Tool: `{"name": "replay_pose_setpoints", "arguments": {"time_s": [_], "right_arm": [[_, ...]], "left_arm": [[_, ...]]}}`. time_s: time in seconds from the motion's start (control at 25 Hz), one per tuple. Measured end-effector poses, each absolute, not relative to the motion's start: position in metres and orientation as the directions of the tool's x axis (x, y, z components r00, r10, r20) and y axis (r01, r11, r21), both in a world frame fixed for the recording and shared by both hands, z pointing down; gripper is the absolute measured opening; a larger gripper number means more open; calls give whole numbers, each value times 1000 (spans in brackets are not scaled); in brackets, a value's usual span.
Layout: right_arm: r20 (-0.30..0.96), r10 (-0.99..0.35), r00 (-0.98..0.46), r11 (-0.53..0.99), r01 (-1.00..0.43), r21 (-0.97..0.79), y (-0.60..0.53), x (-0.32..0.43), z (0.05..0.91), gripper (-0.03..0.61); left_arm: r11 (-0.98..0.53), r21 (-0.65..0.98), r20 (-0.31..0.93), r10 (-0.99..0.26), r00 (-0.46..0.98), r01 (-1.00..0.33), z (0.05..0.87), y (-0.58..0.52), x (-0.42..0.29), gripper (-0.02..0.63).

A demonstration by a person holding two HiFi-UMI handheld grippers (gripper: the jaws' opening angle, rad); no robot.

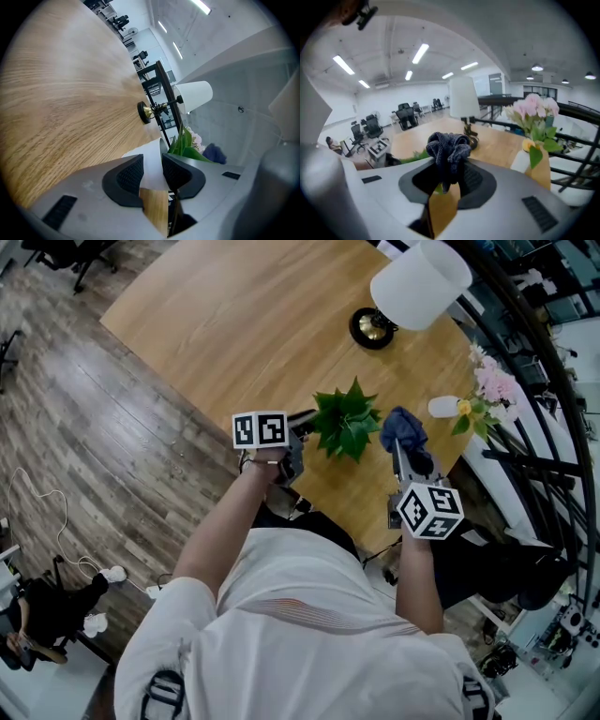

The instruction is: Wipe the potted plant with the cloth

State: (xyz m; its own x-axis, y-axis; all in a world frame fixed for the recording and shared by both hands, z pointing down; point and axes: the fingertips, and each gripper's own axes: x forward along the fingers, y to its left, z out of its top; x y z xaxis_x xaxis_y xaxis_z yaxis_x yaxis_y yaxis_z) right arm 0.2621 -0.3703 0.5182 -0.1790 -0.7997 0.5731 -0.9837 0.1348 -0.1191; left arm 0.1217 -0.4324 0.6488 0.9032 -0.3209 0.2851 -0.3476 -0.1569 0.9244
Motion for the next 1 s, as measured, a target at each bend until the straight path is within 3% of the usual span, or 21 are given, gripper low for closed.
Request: {"name": "replay_pose_setpoints", "arguments": {"time_s": [0.12,0.28,0.44,0.56,0.76,0.88,1.0], "right_arm": [[460,-791,-404,319,-913,-254,-377,206,479,139],[547,-595,-589,458,-808,-372,-374,138,531,140],[668,-507,-545,398,-835,-380,-358,140,596,140],[674,-521,-524,333,-852,-405,-347,161,607,140],[681,-526,-509,352,-859,-371,-338,181,613,141],[647,-565,-512,454,-848,-275,-335,179,598,140],[527,-635,-565,606,-787,-115,-332,160,558,138]], "left_arm": [[-157,925,283,-326,902,-347,648,-433,121,126],[-154,926,281,-333,900,-346,648,-434,122,126],[-156,927,276,-332,902,-341,649,-433,123,126],[-166,924,277,-333,901,-345,648,-433,122,126],[-171,919,285,-336,898,-356,648,-433,123,126],[-180,912,296,-336,894,-369,648,-433,125,126],[-178,908,302,-350,887,-380,648,-434,124,126]]}}
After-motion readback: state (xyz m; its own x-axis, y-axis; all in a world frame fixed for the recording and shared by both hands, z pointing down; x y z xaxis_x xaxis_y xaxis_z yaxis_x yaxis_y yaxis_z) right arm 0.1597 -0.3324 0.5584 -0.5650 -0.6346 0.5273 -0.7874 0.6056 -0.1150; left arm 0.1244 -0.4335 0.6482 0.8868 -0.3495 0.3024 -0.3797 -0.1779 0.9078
